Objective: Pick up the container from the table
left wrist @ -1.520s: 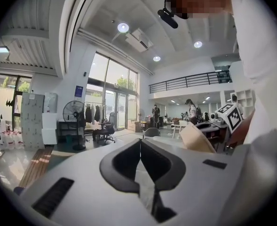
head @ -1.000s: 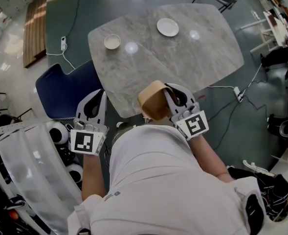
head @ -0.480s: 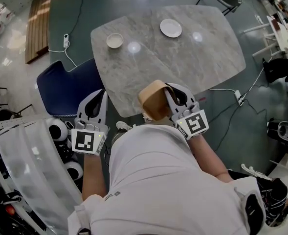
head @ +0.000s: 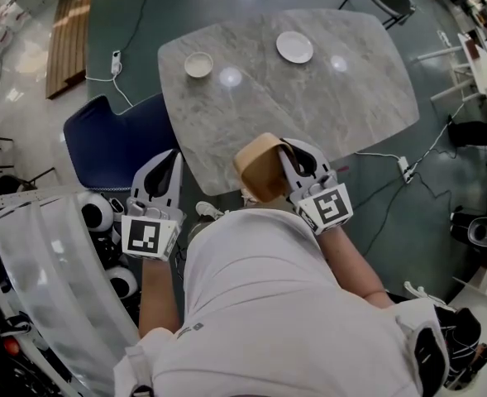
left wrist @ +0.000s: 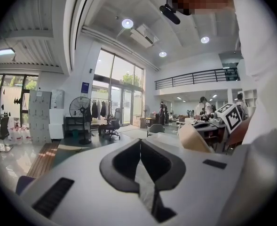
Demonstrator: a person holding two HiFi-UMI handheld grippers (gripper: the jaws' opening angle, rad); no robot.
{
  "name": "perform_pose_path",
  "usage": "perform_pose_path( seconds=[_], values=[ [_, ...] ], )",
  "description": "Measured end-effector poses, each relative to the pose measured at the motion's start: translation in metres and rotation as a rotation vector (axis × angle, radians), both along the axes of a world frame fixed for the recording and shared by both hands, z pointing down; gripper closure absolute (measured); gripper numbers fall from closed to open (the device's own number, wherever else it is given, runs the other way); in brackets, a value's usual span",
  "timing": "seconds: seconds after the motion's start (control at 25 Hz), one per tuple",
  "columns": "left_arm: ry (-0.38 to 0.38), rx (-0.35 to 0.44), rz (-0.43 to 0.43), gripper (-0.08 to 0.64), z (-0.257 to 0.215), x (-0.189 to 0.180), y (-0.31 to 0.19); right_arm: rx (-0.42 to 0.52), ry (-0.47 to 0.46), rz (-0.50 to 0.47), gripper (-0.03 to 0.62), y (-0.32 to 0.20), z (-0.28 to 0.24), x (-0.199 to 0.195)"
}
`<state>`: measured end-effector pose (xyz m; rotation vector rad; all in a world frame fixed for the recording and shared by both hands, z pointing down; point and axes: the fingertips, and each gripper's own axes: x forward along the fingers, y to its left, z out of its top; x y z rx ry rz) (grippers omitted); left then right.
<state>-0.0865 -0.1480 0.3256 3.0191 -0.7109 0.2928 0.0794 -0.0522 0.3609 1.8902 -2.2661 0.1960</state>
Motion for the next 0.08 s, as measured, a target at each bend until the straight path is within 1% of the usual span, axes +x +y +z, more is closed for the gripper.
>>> perform_pose_path(
  seconds=[0.08],
  values=[
    [0.001,-0.001,-0.005,0.557,0.0001,0.0008,-0.0005,0.001,-0.002,-0.001,0.58,-0.0005,0.0004,0.0013]
  ],
)
